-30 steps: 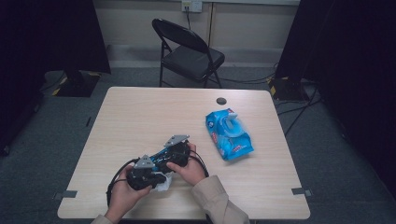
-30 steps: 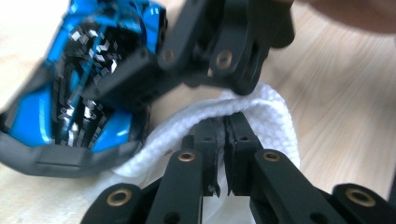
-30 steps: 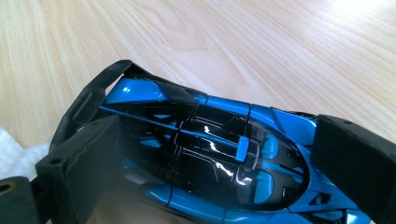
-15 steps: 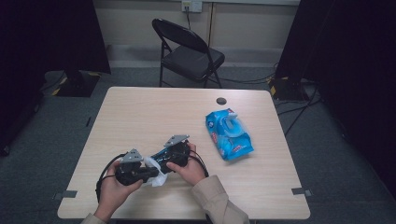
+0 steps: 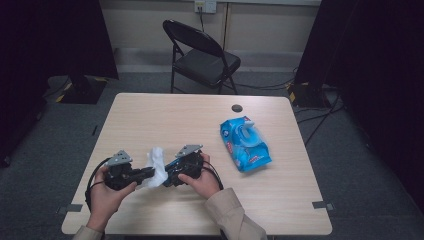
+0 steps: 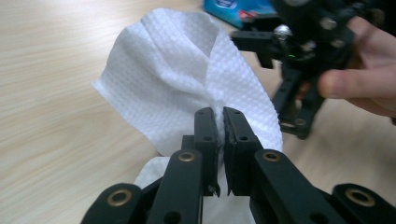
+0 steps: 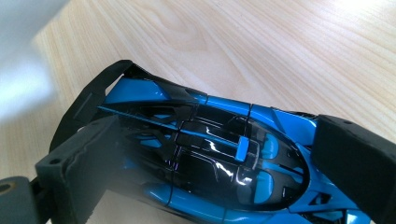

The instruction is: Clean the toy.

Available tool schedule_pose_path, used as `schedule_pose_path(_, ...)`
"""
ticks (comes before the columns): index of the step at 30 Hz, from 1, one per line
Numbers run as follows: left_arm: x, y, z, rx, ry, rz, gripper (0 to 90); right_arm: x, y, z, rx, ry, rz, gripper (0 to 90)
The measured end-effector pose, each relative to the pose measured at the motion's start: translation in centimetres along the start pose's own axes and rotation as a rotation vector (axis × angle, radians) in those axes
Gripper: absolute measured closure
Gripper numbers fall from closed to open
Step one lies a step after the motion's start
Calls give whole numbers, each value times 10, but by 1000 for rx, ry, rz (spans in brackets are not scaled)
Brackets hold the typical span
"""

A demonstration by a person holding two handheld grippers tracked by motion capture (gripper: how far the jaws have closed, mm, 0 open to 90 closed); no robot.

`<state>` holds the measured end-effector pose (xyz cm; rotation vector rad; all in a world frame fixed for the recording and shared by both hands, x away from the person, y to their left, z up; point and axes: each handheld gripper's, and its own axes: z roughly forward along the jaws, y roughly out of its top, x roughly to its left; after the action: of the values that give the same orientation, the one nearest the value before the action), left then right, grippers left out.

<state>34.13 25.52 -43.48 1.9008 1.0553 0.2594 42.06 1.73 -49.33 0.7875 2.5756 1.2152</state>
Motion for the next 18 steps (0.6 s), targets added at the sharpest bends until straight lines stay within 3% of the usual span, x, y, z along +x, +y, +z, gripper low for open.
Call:
schedule_pose_path(4,14,-6,2,5,49,-26,851,0,0,0,1,0,2,21)
schedule_pose_path(10,28,-17,19,36,121,-54,851,0,0,0,1,0,1,21)
schedule_pose_path(15,30,-24,36,66,180,-28,848,0,0,0,4,1,2,21)
schedule_pose_path(18,28,-28,46,84,178,-18,844,0,0,0,1,1,1,21)
